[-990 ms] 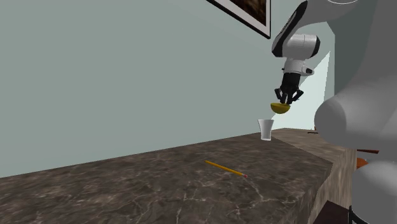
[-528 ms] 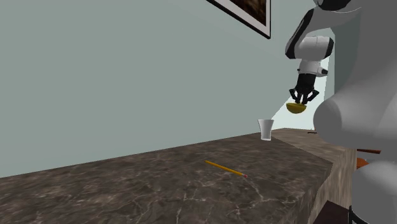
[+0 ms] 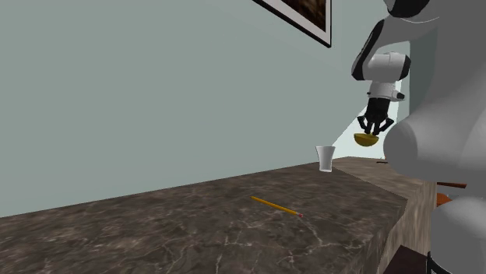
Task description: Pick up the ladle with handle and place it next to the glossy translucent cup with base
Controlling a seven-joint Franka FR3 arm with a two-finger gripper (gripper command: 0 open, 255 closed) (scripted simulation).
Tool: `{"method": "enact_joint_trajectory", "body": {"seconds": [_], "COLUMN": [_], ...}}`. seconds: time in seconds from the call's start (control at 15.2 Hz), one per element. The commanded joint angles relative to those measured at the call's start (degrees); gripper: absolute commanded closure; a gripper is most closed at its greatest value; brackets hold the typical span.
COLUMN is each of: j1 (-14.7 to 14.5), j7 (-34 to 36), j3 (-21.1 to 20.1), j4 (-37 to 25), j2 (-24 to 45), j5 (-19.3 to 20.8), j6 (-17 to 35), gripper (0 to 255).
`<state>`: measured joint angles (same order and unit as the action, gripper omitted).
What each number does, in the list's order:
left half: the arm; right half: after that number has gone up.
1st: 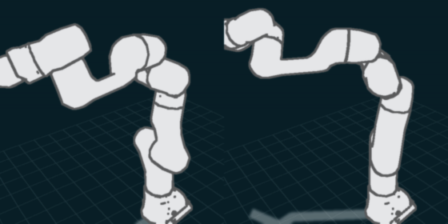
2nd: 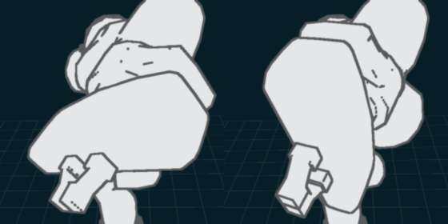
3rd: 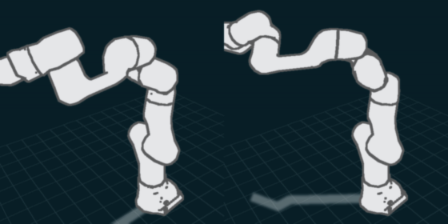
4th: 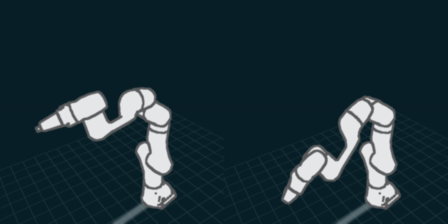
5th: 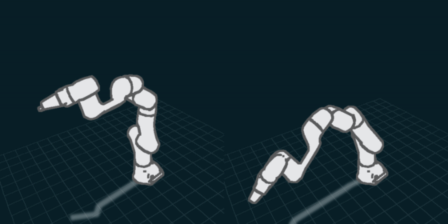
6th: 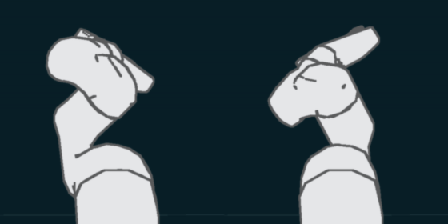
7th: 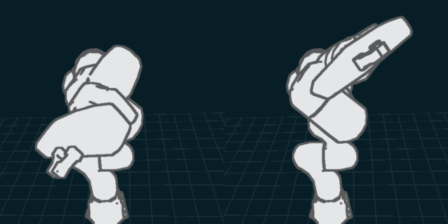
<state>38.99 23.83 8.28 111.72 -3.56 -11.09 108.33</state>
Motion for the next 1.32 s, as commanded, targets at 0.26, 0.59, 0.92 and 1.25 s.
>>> {"method": "enact_joint_trajectory", "body": {"seconds": [0.26,0.59,0.92,1.25], "j1": [-0.05,-0.10,-0.15,-0.20], "j7": [-0.95,-1.79,-2.72,-3.74], "j3": [-0.03,-0.05,-0.09,-0.14], "j4": [3.78,6.49,8.88,10.96], "j2": [0.87,1.90,3.22,4.84], "j5": [-0.48,-1.00,-1.65,-2.44], "j6": [4.58,8.22,11.84,15.42], "gripper": [255,255,255,255]}}
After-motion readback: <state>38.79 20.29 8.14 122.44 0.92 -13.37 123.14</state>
